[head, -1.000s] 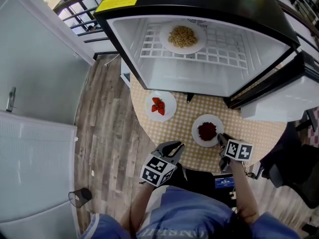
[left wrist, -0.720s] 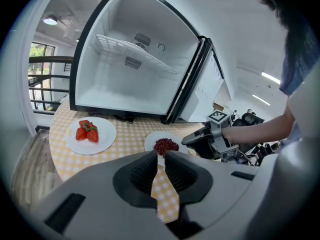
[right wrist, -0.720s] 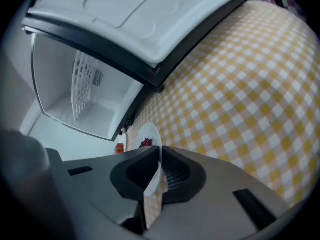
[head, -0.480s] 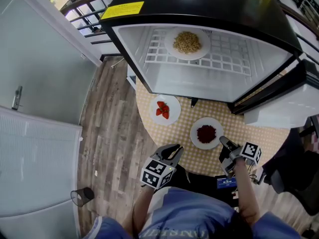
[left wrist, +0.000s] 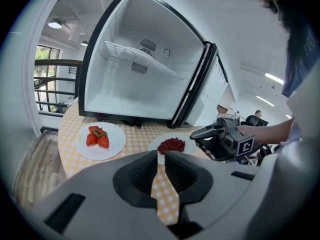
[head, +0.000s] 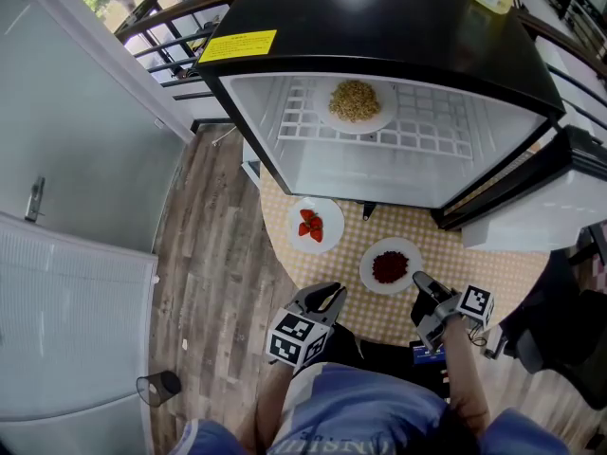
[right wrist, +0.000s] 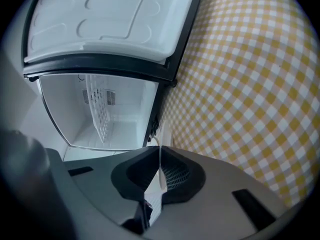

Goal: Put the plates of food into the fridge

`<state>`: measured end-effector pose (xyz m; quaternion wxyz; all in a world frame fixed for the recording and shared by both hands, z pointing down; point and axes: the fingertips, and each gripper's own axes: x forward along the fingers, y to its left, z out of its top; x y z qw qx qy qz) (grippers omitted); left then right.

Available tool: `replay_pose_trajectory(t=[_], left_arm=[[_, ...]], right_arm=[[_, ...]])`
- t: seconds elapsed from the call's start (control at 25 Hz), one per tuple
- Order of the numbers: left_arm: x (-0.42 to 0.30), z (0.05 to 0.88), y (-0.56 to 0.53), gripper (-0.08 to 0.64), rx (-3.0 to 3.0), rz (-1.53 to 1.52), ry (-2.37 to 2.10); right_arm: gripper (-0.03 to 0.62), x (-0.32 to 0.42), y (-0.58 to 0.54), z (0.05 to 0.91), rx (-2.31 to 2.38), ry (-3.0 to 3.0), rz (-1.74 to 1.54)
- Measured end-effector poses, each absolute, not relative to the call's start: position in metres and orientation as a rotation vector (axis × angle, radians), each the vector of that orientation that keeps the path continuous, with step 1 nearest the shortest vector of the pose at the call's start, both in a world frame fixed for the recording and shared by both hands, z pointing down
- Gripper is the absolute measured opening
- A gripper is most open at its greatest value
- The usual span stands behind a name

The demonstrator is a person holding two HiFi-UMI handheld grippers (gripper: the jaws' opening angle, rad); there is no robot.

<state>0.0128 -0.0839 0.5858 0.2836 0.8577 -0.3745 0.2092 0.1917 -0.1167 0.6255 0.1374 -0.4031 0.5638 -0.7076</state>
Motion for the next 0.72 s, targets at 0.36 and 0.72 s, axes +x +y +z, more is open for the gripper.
replay_pose_trajectory(t=[0.36,0.72], left_arm=[[0.011,0.582,-0.089,0.041,2.315,0.551,-0.977],[0.005,0.576,-0.091,0.041,2.345,0.563,-0.96]], right_arm=[[0.023,0.192,-0.12,0.602,-1.111,1.594,-1.983],[0.023,0.191,-0.145,0.559,-1.093,1.579,-1.846]])
